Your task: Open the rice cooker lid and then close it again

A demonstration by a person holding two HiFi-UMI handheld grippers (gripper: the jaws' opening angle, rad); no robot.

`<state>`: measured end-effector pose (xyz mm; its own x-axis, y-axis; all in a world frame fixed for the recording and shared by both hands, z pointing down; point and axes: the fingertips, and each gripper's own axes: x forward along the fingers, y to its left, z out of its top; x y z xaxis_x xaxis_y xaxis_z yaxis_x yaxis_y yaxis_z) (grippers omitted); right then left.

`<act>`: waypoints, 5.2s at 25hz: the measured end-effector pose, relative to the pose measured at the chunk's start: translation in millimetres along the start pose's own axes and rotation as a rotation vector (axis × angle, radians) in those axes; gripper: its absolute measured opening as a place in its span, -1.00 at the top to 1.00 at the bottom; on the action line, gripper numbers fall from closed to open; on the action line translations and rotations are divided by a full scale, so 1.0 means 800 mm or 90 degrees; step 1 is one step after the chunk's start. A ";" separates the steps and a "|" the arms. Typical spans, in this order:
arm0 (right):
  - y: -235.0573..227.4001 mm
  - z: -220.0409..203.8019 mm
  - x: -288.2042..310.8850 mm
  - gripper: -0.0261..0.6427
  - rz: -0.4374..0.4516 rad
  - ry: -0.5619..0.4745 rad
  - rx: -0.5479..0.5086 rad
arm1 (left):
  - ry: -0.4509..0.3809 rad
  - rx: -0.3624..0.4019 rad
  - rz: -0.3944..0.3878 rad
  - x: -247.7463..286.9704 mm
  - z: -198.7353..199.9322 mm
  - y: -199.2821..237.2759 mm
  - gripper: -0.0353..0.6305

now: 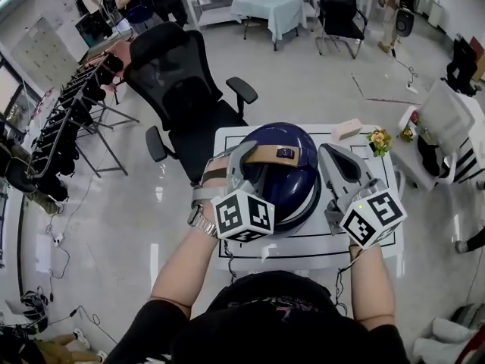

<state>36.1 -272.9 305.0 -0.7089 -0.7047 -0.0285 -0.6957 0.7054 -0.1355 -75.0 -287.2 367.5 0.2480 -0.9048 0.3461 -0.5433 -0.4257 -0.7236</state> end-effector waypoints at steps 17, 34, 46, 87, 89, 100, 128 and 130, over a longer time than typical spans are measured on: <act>0.019 -0.058 0.022 0.92 0.088 0.126 -0.052 | 0.045 0.092 -0.003 0.021 0.012 -0.046 0.45; -0.010 -0.113 0.007 0.92 0.088 0.167 0.002 | 0.091 0.170 -0.018 0.042 0.012 -0.089 0.43; -0.023 -0.137 -0.003 0.92 0.095 0.174 0.029 | 0.121 0.205 -0.024 0.052 0.009 -0.108 0.41; 0.048 -0.096 -0.034 0.92 0.316 0.102 0.035 | 0.024 -0.527 0.188 -0.160 -0.015 -0.105 0.89; 0.064 -0.097 -0.037 0.92 0.321 0.102 0.034 | 0.005 -0.542 0.198 -0.180 -0.018 -0.104 0.88; 0.189 -0.107 -0.086 0.92 0.305 0.101 0.019 | -0.039 -0.584 0.175 -0.292 -0.052 -0.124 0.88; 0.210 -0.105 -0.313 0.92 0.049 0.094 -0.020 | -0.152 -0.526 -0.025 -0.374 0.038 -0.242 0.88; 0.204 -0.103 -0.320 0.92 0.060 0.097 -0.022 | -0.147 -0.534 -0.016 -0.371 0.045 -0.247 0.88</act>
<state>94.3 28.6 371.9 -0.7782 -0.6181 0.1113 -0.6277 0.7714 -0.1047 -12.2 65.4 386.5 0.3747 -0.9133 0.1596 -0.9248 -0.3805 -0.0064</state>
